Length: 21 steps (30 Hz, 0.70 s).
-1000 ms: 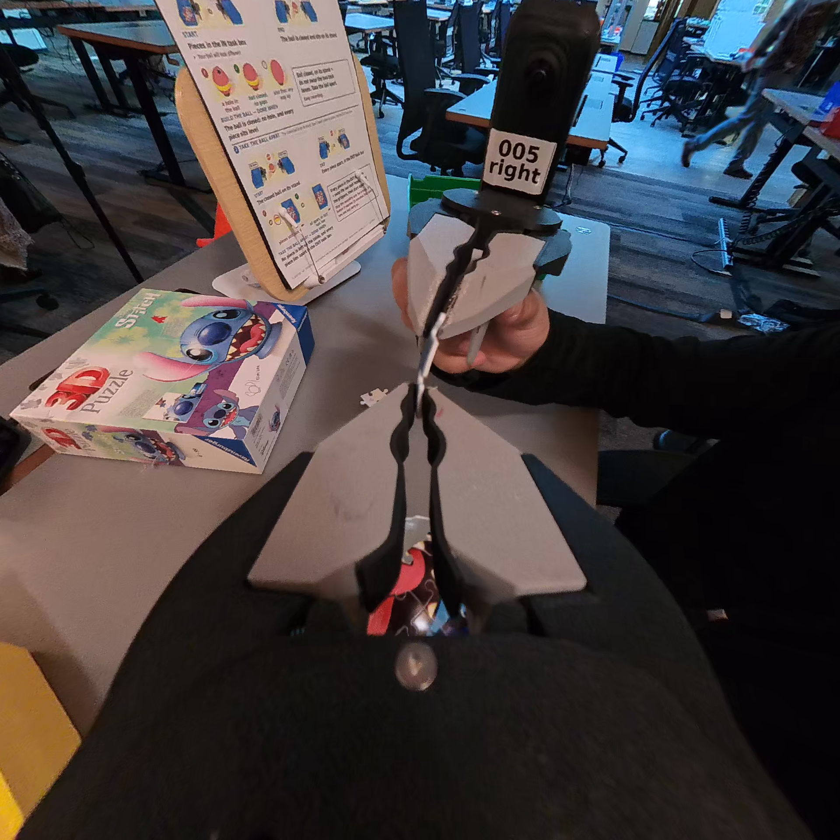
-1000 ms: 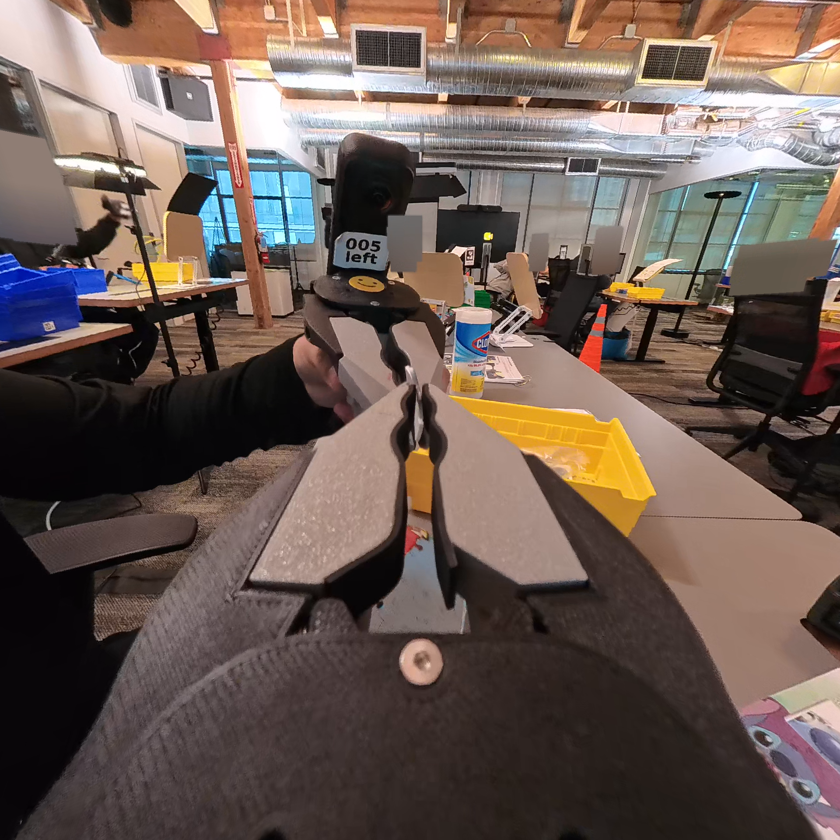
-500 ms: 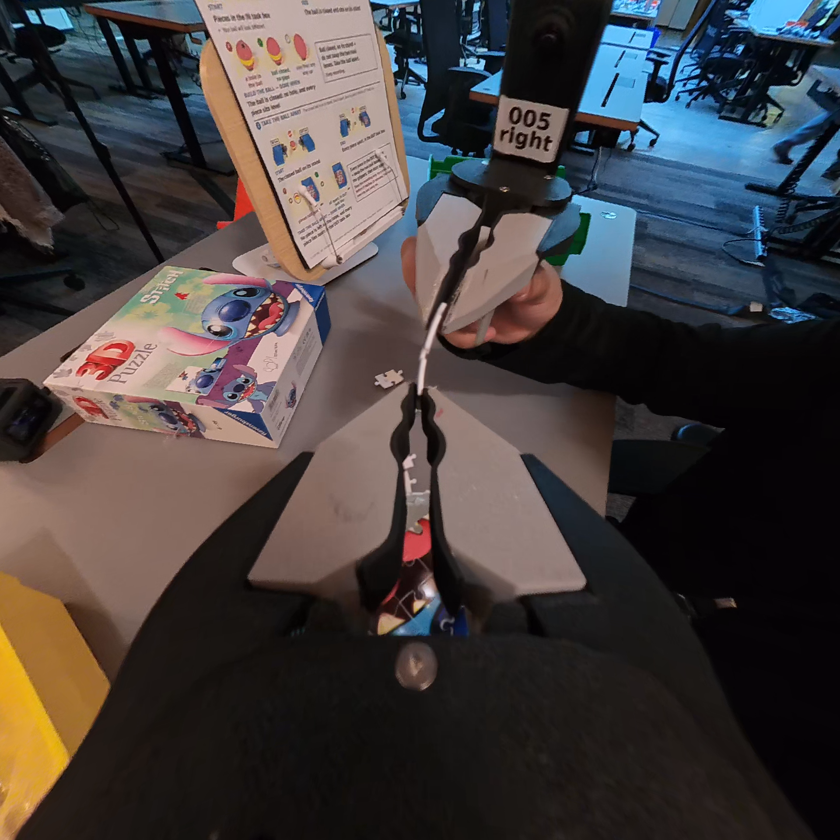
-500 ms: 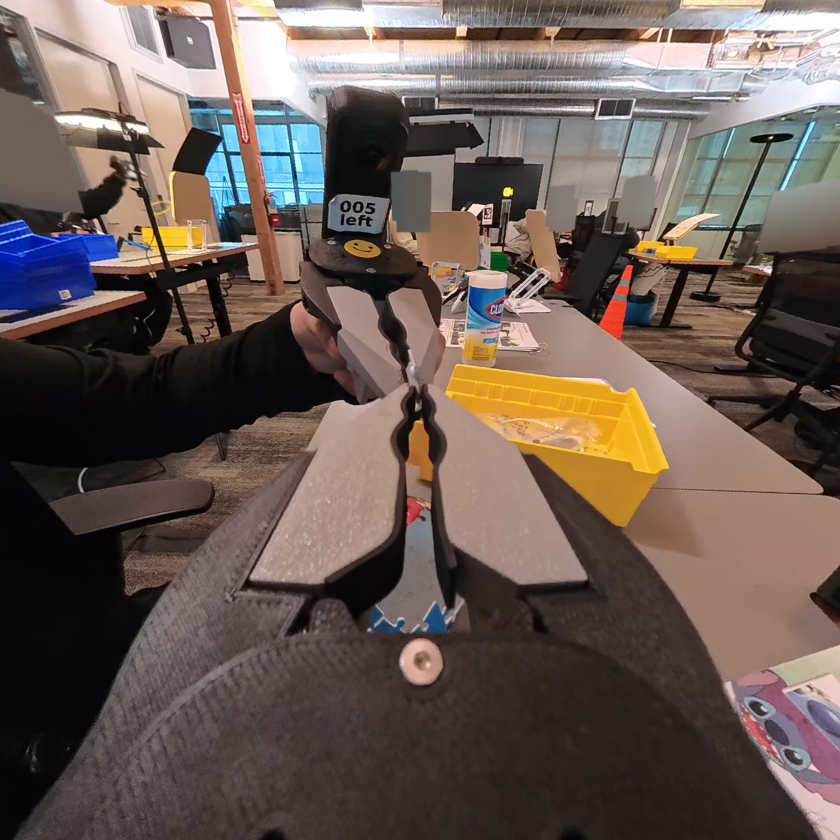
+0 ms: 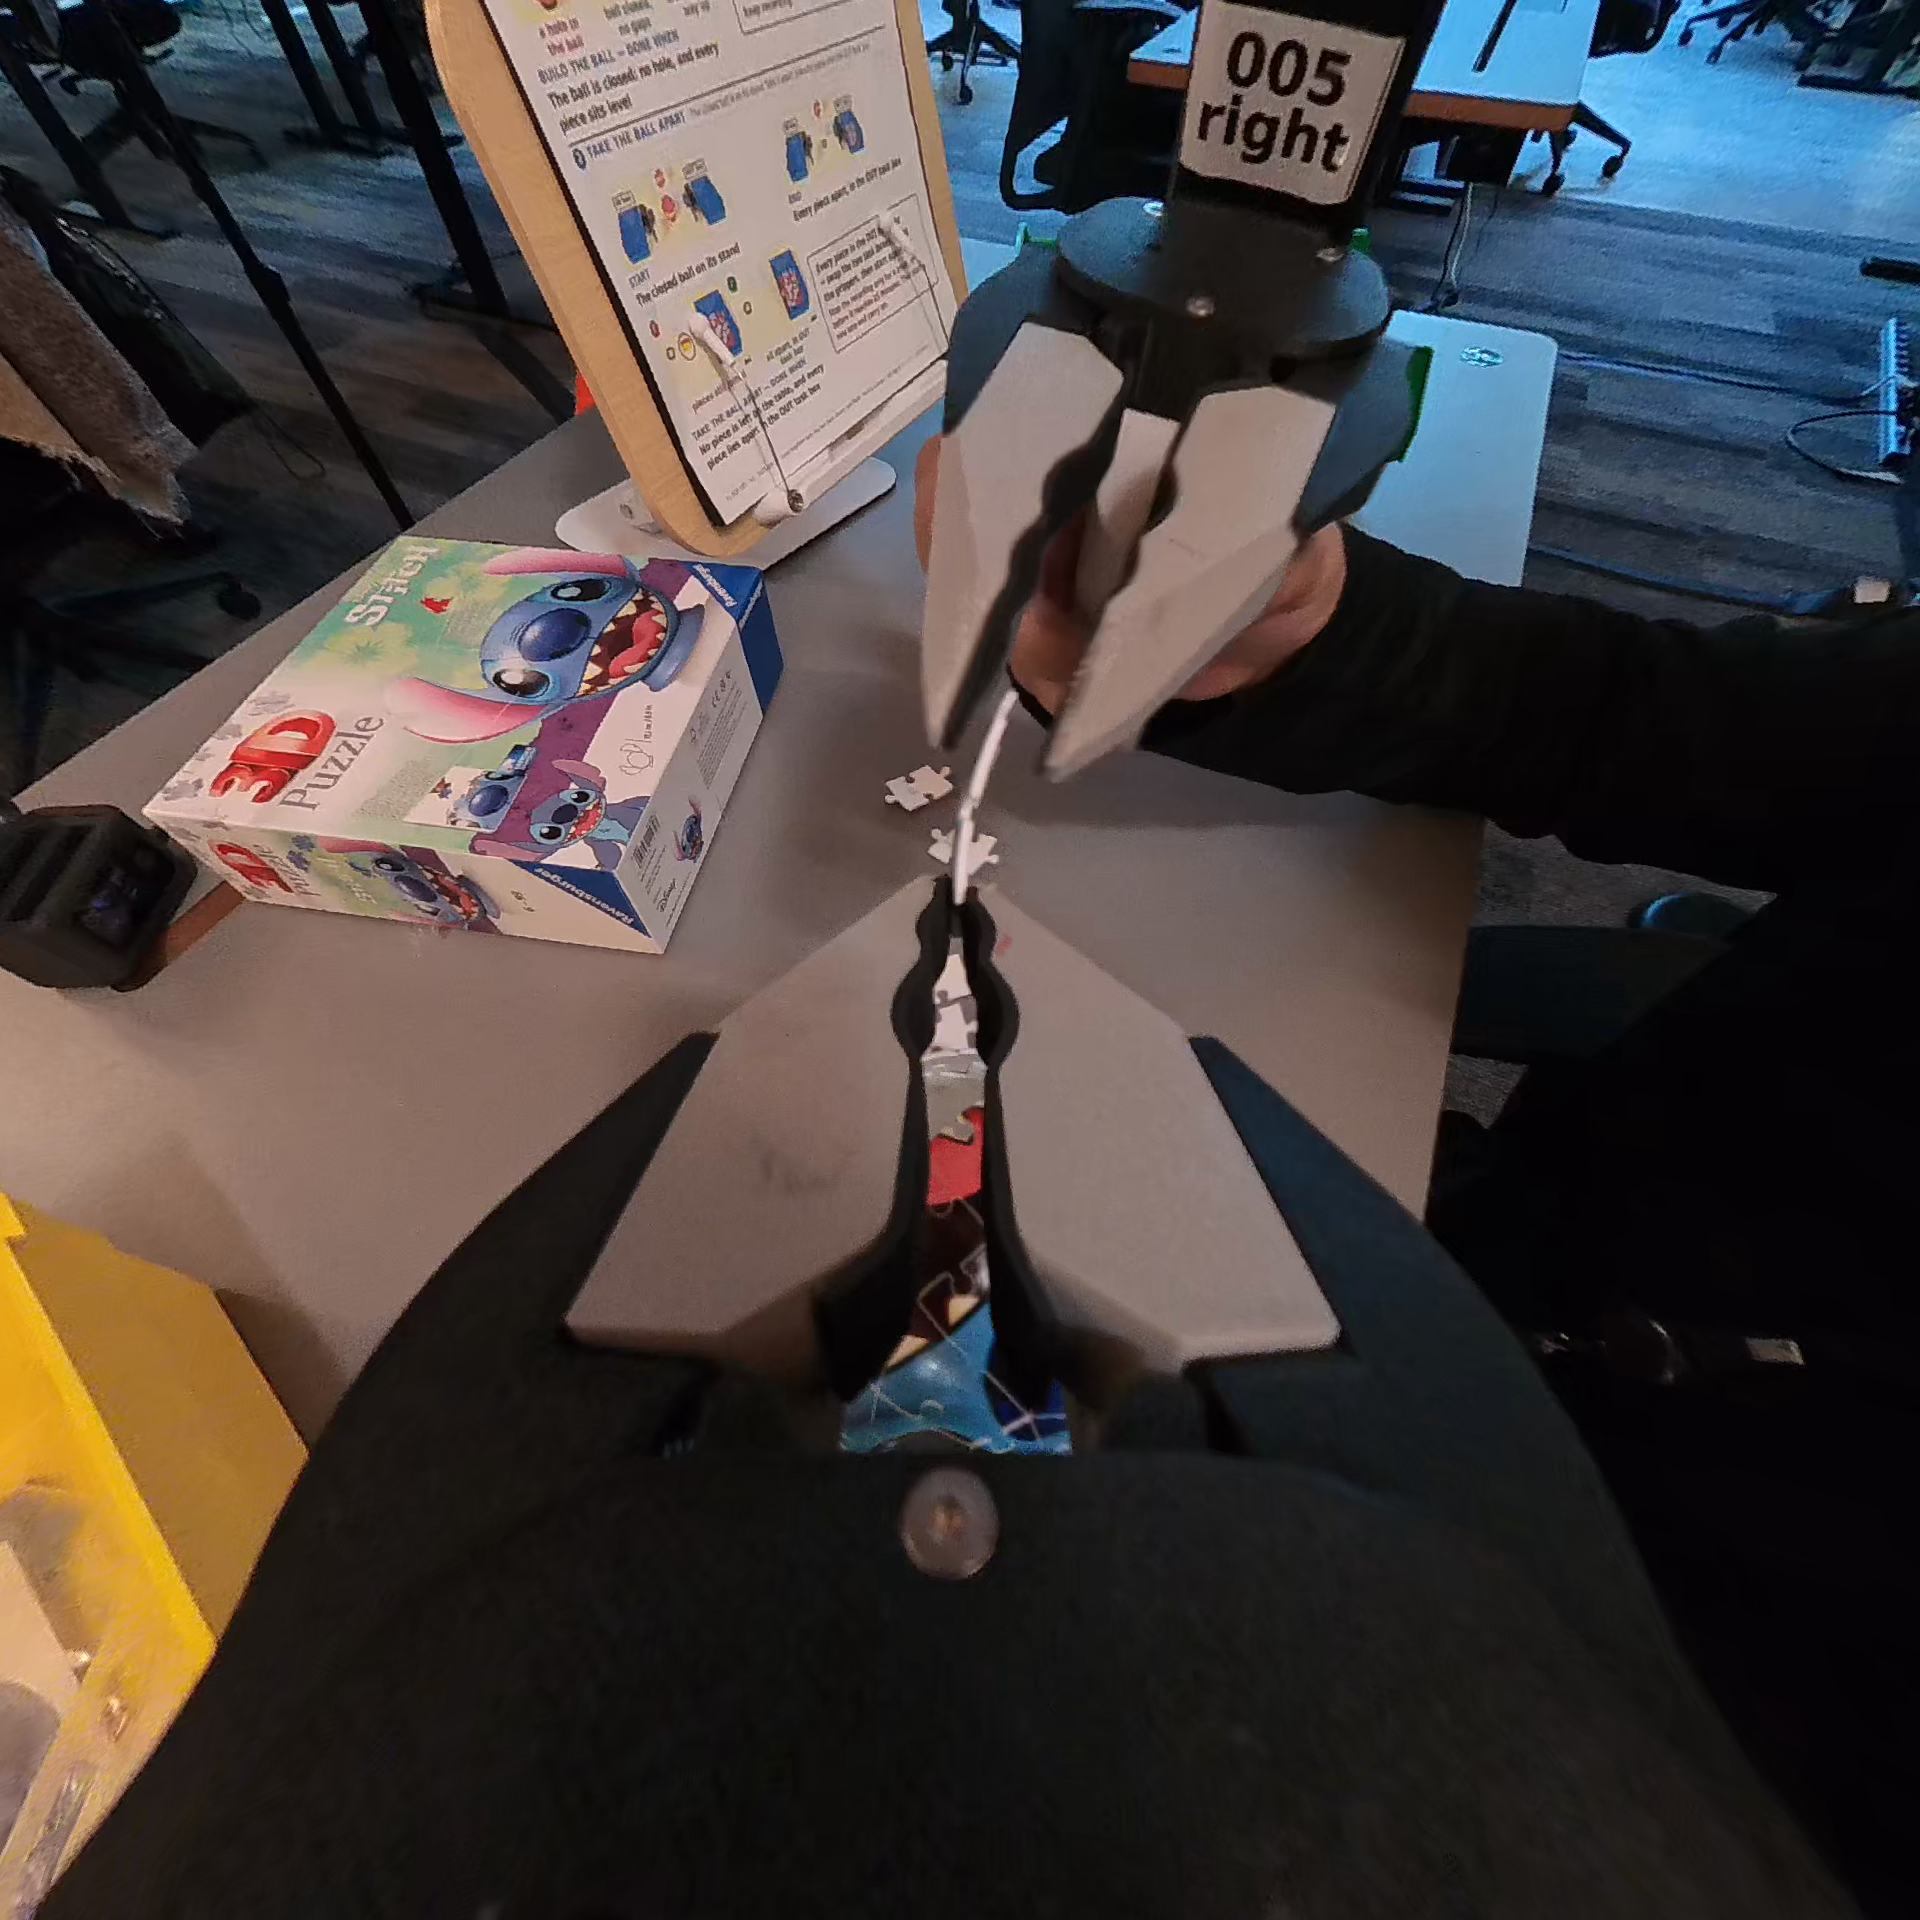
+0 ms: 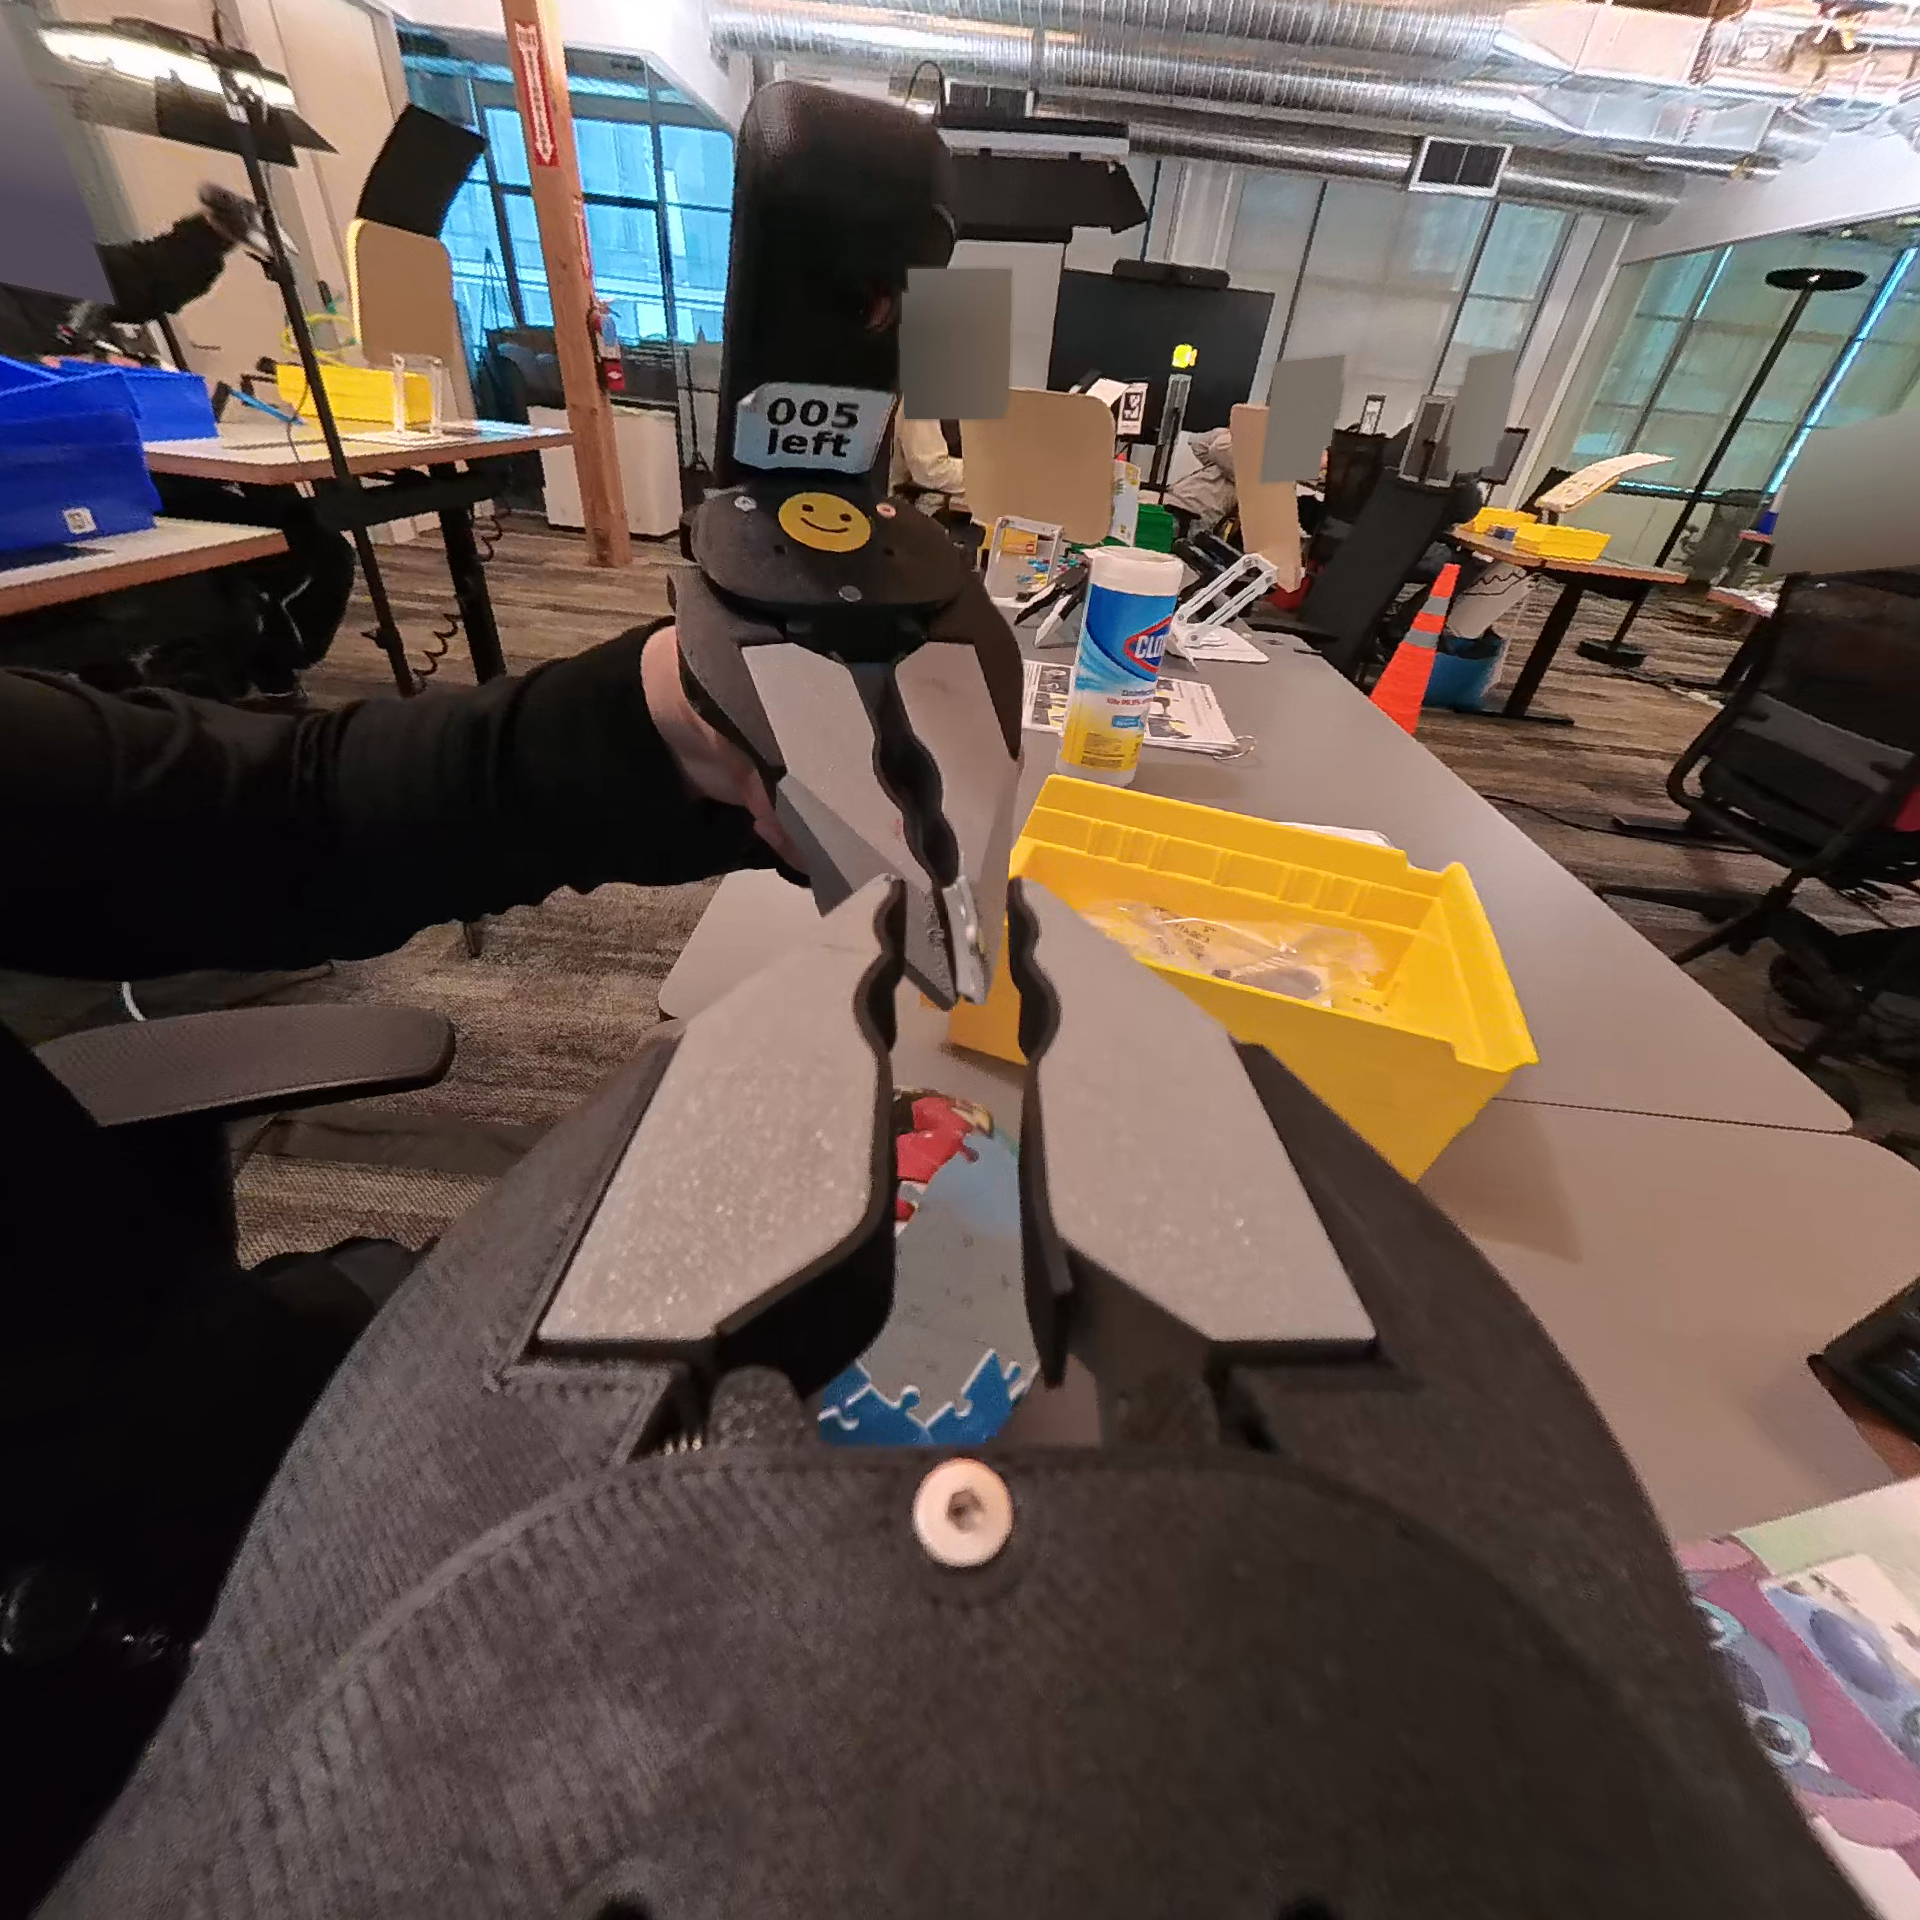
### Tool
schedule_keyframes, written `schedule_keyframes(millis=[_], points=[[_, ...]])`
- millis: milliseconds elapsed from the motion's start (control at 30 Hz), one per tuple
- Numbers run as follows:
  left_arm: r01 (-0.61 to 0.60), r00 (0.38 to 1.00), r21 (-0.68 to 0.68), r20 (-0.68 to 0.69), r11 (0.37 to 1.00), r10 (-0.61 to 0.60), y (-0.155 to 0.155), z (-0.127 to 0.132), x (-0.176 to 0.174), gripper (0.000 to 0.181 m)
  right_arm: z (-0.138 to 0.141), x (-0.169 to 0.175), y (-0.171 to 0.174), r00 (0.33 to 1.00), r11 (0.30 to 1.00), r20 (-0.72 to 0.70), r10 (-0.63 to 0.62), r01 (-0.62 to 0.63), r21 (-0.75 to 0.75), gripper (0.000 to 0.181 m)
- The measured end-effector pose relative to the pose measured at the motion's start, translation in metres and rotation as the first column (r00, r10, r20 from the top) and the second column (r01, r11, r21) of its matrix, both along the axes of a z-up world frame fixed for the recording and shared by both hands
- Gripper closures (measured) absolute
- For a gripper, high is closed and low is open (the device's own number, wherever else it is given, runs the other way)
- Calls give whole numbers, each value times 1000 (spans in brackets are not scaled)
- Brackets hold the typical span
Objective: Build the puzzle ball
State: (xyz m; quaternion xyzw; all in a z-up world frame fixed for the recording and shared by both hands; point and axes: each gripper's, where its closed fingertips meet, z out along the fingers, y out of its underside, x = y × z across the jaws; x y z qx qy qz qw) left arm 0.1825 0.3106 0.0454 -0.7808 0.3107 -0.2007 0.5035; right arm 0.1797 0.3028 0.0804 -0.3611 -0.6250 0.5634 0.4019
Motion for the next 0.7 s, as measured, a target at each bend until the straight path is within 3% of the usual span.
schedule_keyframes(millis=[67, 500, 700], points=[[7, 1000, -2, -10, 1000, -7, -4, 0, 1, 181, -4, -1, -2, 1000, 1000, 12, -7, 7, 27, 181], [-19, 998, 18, -63, 1000, 20, -11, -3, 0, 181, -9, 0, -10, 999, 993, 36, -22, 17, 114, 181], [-15, 999, 14, -47, 1000, 15, -14, -4, -1, 181, -10, 0, -12, 998, 998, 59, 10, -14, 61, 181]])
